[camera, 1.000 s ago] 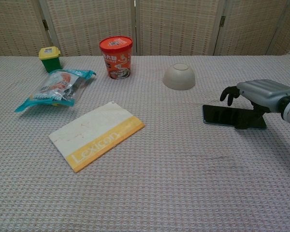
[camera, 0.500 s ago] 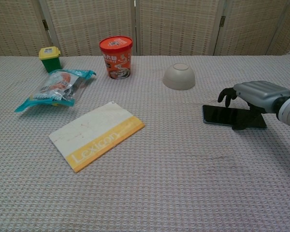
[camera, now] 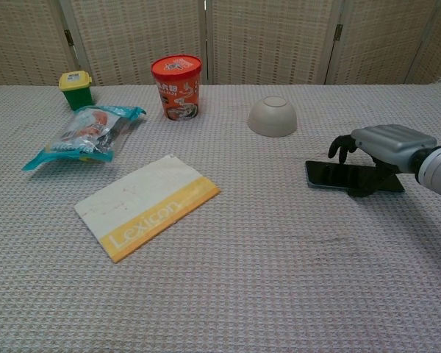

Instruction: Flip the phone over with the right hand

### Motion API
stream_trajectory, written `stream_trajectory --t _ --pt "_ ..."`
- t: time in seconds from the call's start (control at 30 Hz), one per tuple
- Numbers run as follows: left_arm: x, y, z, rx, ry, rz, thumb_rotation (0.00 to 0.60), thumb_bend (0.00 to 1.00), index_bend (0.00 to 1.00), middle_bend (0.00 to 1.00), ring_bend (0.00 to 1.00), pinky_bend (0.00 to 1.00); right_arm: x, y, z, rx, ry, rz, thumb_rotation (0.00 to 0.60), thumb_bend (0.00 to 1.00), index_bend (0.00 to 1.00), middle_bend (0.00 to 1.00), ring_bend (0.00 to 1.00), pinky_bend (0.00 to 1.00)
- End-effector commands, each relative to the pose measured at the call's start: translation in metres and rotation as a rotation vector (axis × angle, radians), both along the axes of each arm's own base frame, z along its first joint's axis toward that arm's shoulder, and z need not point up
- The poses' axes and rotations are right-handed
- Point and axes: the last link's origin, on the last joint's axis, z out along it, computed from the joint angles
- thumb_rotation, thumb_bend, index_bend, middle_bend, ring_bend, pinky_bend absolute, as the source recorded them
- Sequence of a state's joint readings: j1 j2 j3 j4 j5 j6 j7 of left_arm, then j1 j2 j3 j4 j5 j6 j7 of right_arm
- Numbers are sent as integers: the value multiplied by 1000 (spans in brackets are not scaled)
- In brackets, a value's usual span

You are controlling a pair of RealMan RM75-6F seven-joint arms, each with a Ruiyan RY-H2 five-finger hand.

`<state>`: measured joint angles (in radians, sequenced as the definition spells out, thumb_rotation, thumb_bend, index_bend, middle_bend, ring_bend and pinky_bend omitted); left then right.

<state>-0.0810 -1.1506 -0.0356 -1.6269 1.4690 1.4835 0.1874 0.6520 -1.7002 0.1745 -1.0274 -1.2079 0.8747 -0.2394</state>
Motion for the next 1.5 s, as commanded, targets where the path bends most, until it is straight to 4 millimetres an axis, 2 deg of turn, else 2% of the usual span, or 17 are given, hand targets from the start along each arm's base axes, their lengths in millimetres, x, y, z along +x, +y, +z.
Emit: stream_trajectory --t 0.03,0.27,0.5,0.9,1.5 --pt "0 0 0 0 0 -1 600 198 411 329 268 257 0 0 0 4 -2 0 600 224 293 335 238 222" --pt "1 0 1 3 2 -3 600 198 411 329 268 257 0 1 1 29 -23 -8 600 346 293 335 238 222" --pt "2 0 2 4 4 -5 600 198 411 329 268 257 4 10 4 107 -50 -2 600 383 296 340 238 222" --pt "3 -1 6 18 2 -6 600 198 411 329 267 257 21 40 19 278 -130 6 600 392 298 349 238 248" --pt "2 -4 9 25 0 -2 600 198 411 329 268 257 54 11 20 182 -79 123 600 392 298 349 238 254"
